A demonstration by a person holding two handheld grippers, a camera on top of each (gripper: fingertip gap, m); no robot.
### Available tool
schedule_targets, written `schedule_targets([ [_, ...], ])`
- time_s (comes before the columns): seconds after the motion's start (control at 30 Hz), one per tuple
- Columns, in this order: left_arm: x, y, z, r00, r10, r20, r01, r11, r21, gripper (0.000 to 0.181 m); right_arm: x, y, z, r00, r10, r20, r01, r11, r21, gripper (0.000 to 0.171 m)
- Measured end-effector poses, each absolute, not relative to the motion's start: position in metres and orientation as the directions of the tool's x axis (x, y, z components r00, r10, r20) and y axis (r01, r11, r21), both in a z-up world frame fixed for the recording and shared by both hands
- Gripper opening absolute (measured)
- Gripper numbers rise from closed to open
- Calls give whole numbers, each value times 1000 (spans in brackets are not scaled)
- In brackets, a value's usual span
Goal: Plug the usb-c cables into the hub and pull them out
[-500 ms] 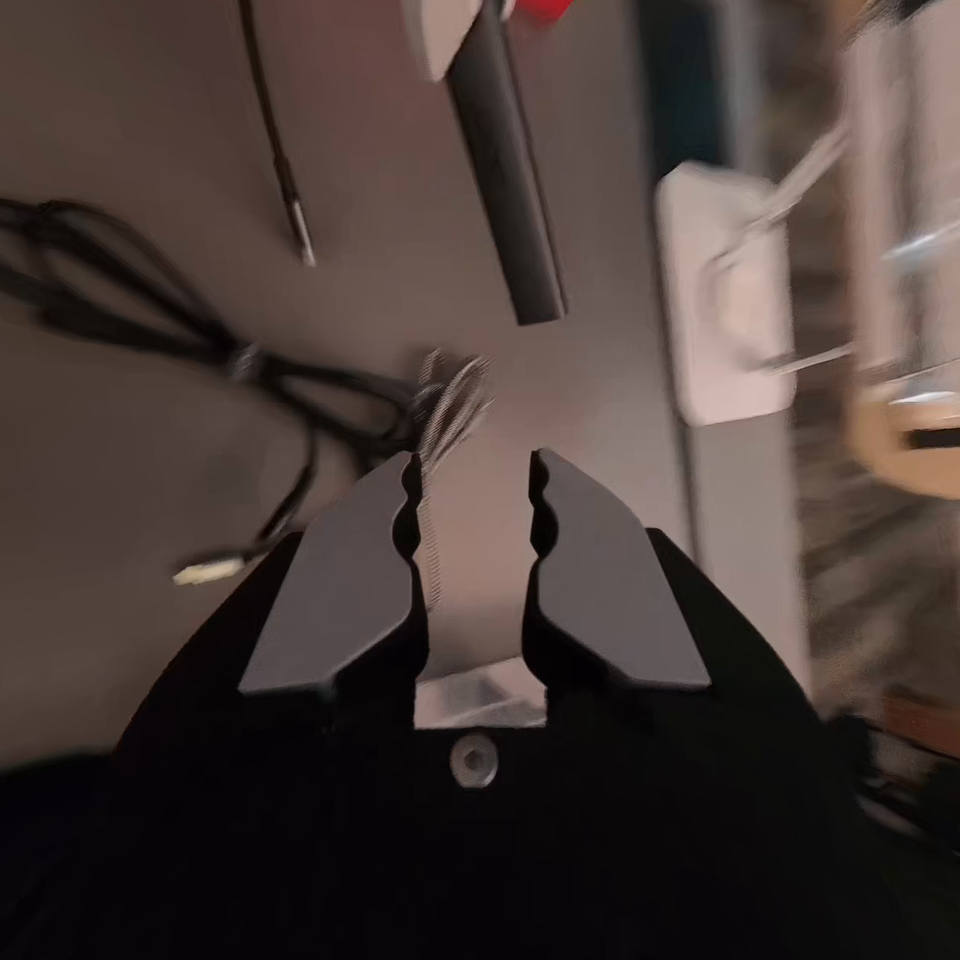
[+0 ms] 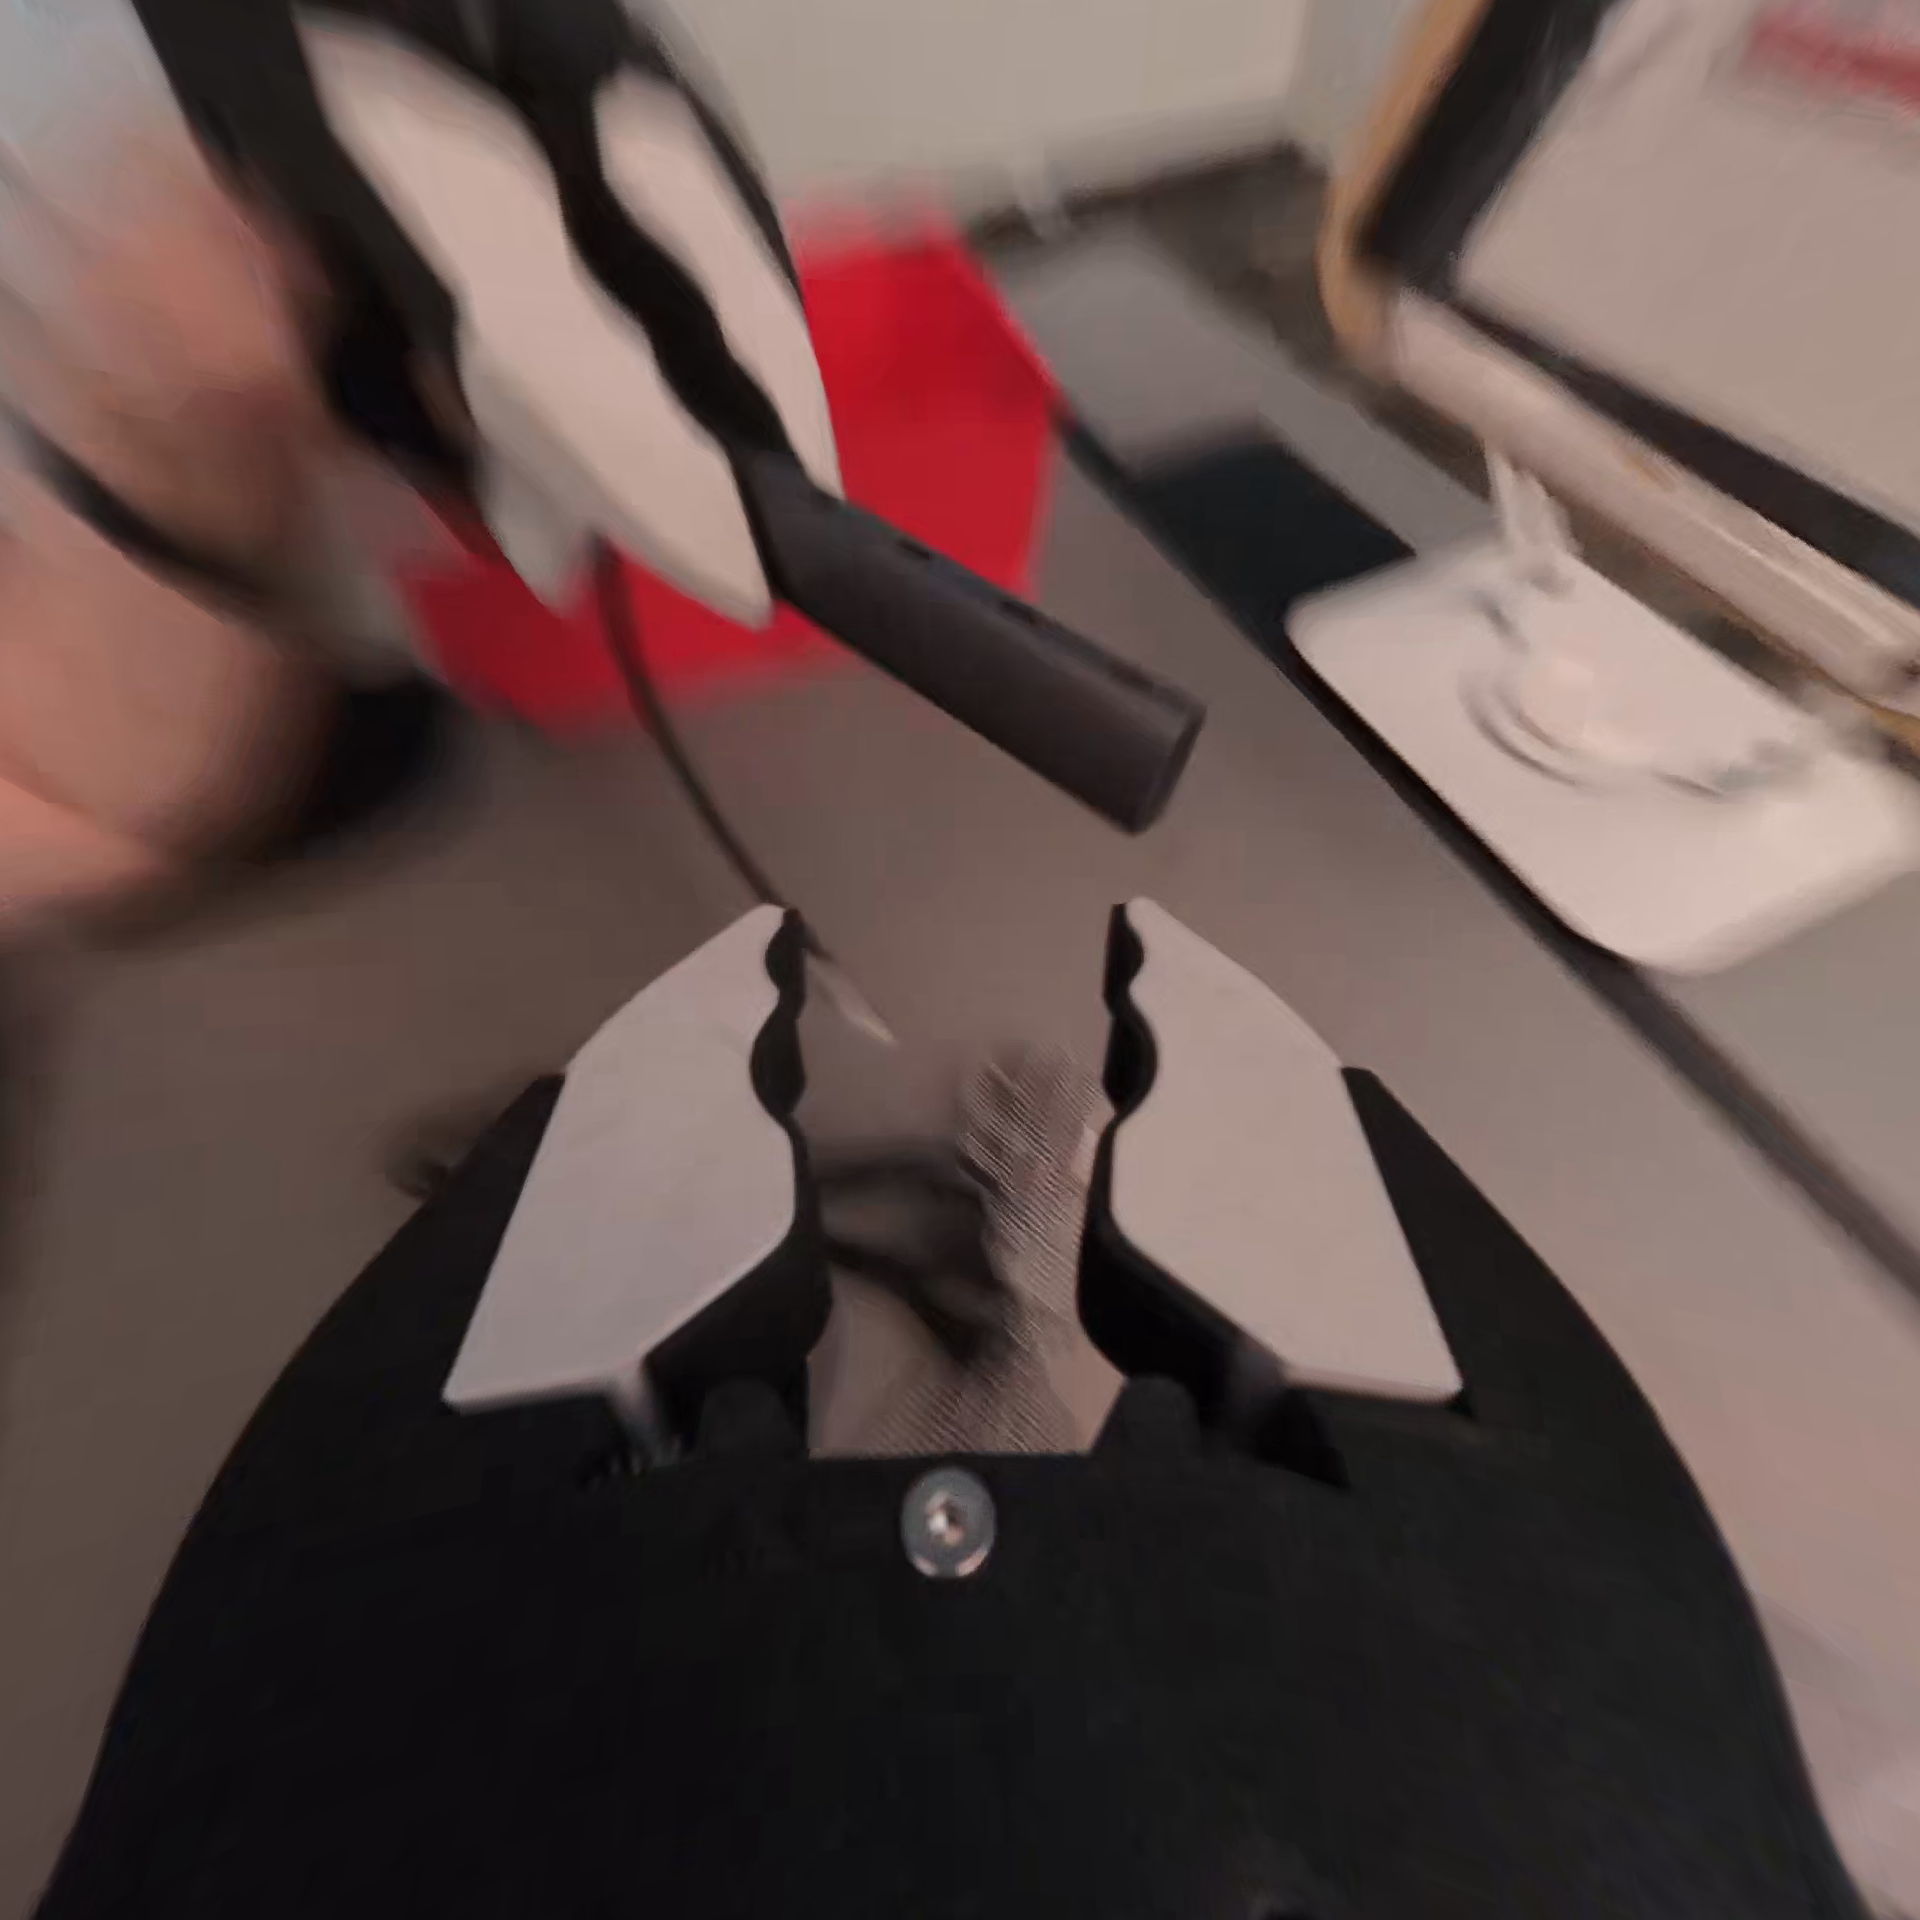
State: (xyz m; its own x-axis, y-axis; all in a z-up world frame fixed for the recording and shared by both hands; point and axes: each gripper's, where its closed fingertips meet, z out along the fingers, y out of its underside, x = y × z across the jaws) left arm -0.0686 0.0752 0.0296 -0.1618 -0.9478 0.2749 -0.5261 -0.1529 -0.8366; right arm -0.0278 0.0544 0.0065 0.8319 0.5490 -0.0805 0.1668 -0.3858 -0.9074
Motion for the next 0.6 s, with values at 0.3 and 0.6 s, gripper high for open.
schedule_targets([
  [0.3,-68,1,108,-301,-953,19,-117,17,-993,9,-68,6,130,382,884,-268,-518,-35,-854,20],
  [0.6,-71,-6,93,-335,-942,8,-259,83,-962,46,-67,2,115,593,804,-45,-138,46,-989,11],
])
